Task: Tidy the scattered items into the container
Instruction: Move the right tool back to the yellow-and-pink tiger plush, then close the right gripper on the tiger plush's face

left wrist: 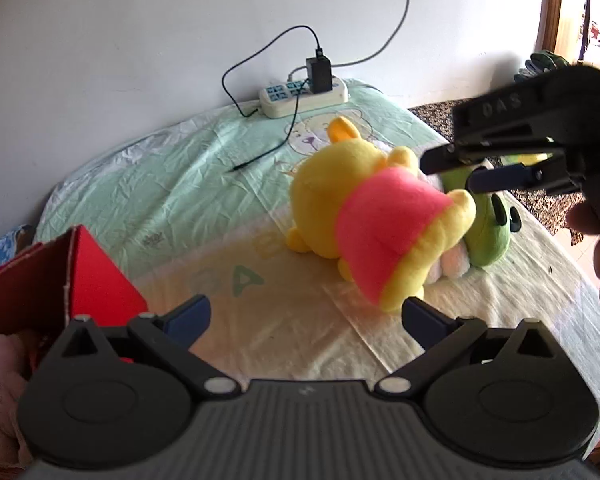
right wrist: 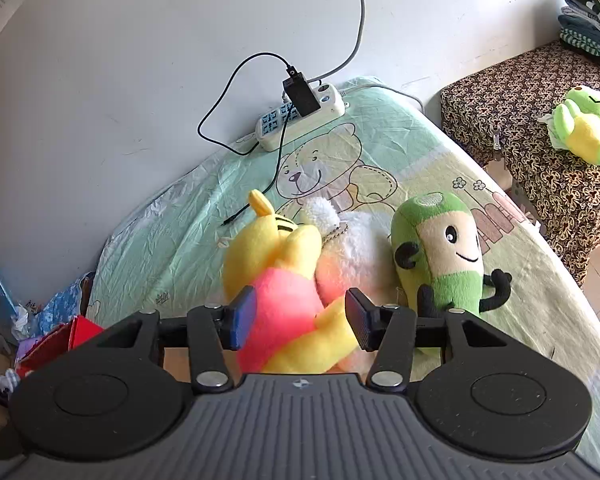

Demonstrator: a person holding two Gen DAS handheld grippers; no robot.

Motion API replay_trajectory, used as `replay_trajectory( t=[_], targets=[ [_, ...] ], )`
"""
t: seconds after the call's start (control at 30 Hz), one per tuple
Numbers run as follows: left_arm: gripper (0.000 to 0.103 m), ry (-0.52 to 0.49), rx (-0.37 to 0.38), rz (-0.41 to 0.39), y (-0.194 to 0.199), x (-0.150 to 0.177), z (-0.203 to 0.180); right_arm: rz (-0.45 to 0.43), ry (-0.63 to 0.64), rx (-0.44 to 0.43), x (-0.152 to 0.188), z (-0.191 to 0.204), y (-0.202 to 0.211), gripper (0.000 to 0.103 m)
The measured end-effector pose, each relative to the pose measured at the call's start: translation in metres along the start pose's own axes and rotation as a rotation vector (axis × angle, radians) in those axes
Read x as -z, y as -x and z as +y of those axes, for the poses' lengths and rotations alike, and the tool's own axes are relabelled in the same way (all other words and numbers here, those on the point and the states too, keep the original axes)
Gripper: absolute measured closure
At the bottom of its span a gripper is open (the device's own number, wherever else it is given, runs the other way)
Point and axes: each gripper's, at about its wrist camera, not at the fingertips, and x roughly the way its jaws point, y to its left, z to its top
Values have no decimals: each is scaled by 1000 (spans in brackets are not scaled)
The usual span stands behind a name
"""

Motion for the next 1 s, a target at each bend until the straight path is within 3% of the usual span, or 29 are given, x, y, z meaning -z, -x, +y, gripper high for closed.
replay_trajectory(
  t=[0.17, 0.23, 0.37, 0.5, 0.57, 0.63, 0.8, 1.0],
  targets=[
    [1, -39, -25, 27, -13, 2, -10, 91, -12, -26, -6, -2, -34, 53],
    [1, -39, -36, 37, -17, 2, -8, 176, -22, -112, -1, 7, -42, 56],
    [1, -36, -53, 50, -29, 3, -3, 214, 30, -241, 5, 30, -41, 56],
    [1, -52, -85, 73, -48, 3, -1, 275, 35, -302, 7, 38, -51, 56],
    [1, -60, -102, 78, -54, 4, -1, 353, -3, -399, 9, 37, -59, 56],
    [1, -58, -111, 82, -58, 4, 1, 383, -59, -442, 9, 35, -65, 56],
    [1, -22, -105, 91, -66, 4, 12, 282, -7, -351, 2, 32, -67, 54],
    [0, -9, -64, 65, -68, 10, 20, 341, 52, -294, 7, 35, -98, 48]
  ],
)
